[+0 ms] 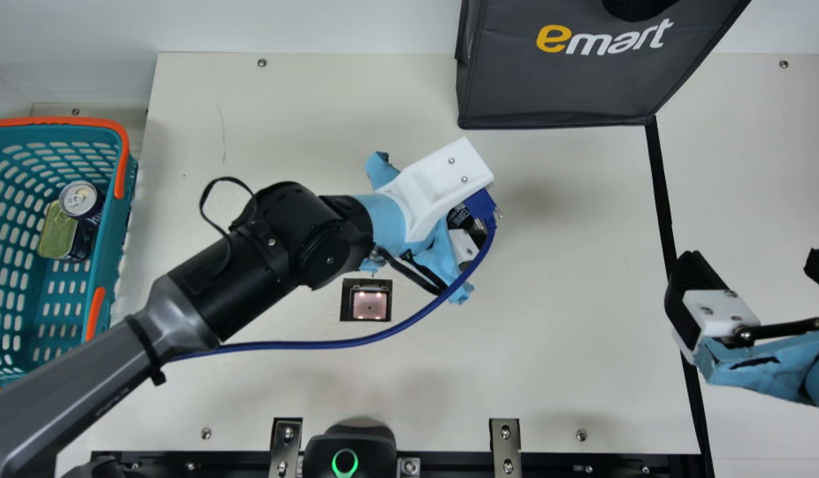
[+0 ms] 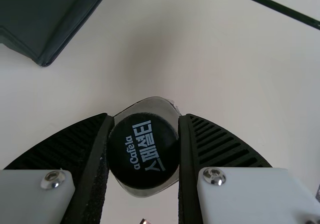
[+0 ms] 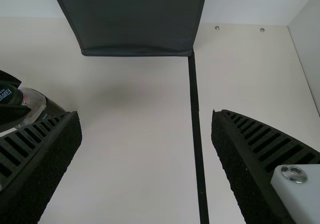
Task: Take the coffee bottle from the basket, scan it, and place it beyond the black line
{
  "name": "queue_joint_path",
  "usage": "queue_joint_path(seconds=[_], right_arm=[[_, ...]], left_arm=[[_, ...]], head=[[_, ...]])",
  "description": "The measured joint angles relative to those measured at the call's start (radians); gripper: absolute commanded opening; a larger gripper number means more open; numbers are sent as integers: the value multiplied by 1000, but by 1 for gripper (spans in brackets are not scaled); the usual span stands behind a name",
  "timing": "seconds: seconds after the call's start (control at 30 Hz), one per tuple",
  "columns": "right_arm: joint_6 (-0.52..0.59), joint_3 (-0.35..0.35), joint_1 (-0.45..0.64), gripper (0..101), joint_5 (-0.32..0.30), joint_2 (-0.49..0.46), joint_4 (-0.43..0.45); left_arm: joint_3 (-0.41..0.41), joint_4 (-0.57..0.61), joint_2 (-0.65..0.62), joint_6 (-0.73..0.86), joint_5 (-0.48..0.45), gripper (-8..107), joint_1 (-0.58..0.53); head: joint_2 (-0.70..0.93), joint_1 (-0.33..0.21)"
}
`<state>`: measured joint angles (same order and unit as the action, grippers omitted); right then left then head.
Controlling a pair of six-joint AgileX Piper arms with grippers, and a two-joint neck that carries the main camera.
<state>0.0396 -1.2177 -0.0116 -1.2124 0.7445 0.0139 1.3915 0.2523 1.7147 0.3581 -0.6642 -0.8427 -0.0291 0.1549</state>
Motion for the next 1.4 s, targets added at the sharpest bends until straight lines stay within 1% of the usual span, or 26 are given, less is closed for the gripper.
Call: queue_joint_path(seconds=[0.33,0.87,1.13,1.4], right_arm=[[0,0,0,91,0,0,0],[0,0,0,91,0,0,0],[0,0,0,91,0,0,0],[0,0,0,91,0,0,0]], left_arm=[[-5,-39,10,-2,4,10,19],[-13,-84,12,-10,4,64,36],[-7,-103,4,-40,-9,90,36],[7,-121,-3,-65,-19,90,34]], head=[[0,0],[0,0],[0,0],[0,0]])
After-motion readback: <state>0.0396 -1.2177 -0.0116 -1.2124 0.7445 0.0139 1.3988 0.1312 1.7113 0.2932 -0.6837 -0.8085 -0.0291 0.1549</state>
